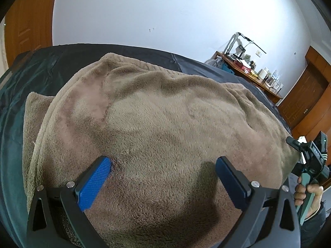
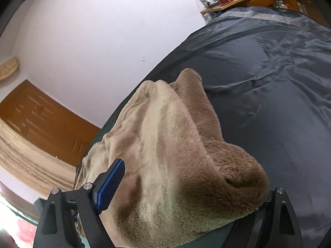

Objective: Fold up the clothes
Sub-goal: 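Grasp the brown blanket edge with the right tool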

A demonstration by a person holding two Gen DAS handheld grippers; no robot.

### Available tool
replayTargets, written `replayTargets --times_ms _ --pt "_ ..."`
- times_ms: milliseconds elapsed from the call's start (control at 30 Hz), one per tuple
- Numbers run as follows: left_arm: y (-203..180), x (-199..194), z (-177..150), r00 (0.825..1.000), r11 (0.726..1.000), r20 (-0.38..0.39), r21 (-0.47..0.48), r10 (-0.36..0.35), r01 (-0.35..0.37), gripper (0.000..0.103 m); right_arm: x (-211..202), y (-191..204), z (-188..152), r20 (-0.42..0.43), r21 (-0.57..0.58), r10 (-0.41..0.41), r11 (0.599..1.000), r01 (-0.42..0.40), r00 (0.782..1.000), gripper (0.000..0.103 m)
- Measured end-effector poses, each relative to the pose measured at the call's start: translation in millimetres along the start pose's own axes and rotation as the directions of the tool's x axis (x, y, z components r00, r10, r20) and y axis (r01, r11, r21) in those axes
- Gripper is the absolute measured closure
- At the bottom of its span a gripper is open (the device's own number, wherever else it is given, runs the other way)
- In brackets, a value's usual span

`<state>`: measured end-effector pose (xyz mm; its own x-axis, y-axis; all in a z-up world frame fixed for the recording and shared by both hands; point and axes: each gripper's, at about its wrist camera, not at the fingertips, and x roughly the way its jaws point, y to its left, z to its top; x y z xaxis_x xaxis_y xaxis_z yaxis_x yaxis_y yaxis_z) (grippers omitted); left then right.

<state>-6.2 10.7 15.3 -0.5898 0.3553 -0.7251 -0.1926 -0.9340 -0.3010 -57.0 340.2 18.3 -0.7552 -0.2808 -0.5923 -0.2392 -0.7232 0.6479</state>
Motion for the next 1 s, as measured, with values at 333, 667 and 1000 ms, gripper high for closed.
replayTargets --times_ms 333,667,1000 --pt "3 -5 1 1.0 1.0 0.018 -0.02 -0.006 0.006 0.001 1 -3 -4 -0.013 -0.021 -0.058 0.998 0.058 0.998 0.059" --pt "7 -16 3 0.996 0.998 0.073 -0.025 0.057 -0.055 0.001 3 -12 -1 -0.04 -0.028 -0.005 1.0 0.004 0.999 0.059" --pt "32 -28 9 0.991 0.992 0.108 -0.108 0.081 -0.069 0.001 2 -8 -1 -0.042 -0.065 -0.008 0.998 0.006 0.999 0.06"
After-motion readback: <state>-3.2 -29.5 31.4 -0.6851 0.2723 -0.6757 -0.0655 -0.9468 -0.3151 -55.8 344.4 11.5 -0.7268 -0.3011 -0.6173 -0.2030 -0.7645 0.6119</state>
